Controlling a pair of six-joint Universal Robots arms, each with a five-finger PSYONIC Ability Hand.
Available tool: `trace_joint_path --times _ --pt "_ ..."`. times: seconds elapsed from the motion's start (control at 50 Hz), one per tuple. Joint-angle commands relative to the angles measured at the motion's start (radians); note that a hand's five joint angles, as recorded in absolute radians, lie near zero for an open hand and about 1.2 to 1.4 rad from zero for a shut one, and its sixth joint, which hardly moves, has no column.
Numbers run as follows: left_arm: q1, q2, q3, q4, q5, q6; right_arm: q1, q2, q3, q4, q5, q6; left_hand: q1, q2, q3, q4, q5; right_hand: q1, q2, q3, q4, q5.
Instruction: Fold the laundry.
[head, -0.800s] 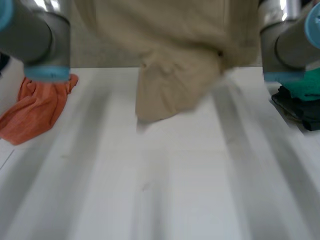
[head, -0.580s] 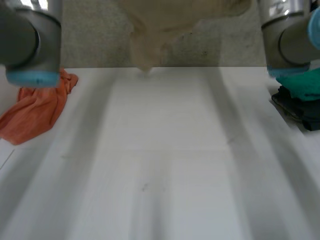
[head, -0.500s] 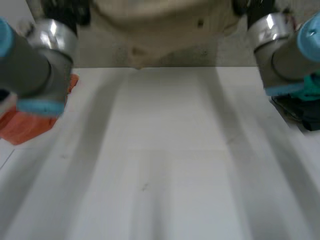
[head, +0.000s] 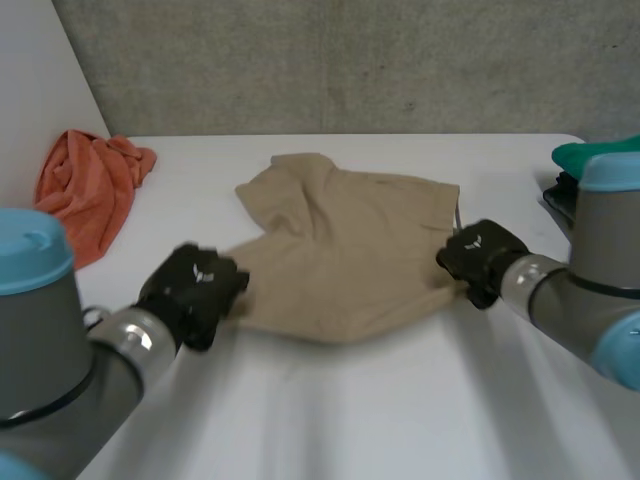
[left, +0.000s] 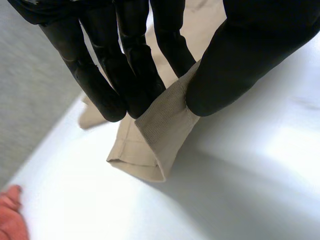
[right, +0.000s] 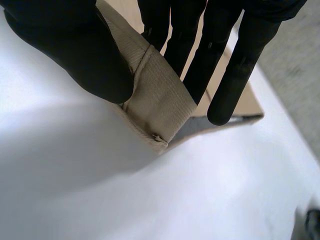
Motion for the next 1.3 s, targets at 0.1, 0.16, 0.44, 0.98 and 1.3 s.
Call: trace_joint_path --times 0.1,0.16,0.44,0.98,1.3 --pt "-0.12 0.13 -0.049 -0.619 0.015 0.052 -0.073 -0.231 0.184 0.461 -0.05 -0.201 0.252 0.201 0.208 0.197 0.212 0.326 0.226 0.207 0.198 0.197" --pt "-0.137 0.124 0.002 -0.637 0.032 0.084 -0.102 -0.242 0.199 0.446 -0.116 -0.27 0.252 0.201 0.208 0.197 0.212 0.326 0.226 0.207 0.198 0.197" --pt "-0.001 -0.432 0.638 -0.084 -0.072 0.196 -0.05 0.115 -0.179 0.044 0.078 0.078 0.252 0.201 0.208 0.197 0.212 0.326 0.226 0.207 0.198 0.197" --pt "0.094 -0.382 1.051 0.595 -0.026 0.212 0.037 0.099 -0.578 -0.882 0.143 0.165 0.252 0.201 0.208 0.197 0.212 0.326 0.226 0.207 0.198 0.197" --pt "0.091 -0.209 0.662 0.485 -0.025 0.021 0.04 0.132 -0.541 -0.656 0.124 0.21 0.252 0.201 0.208 0.197 0.212 0.326 0.226 0.207 0.198 0.197"
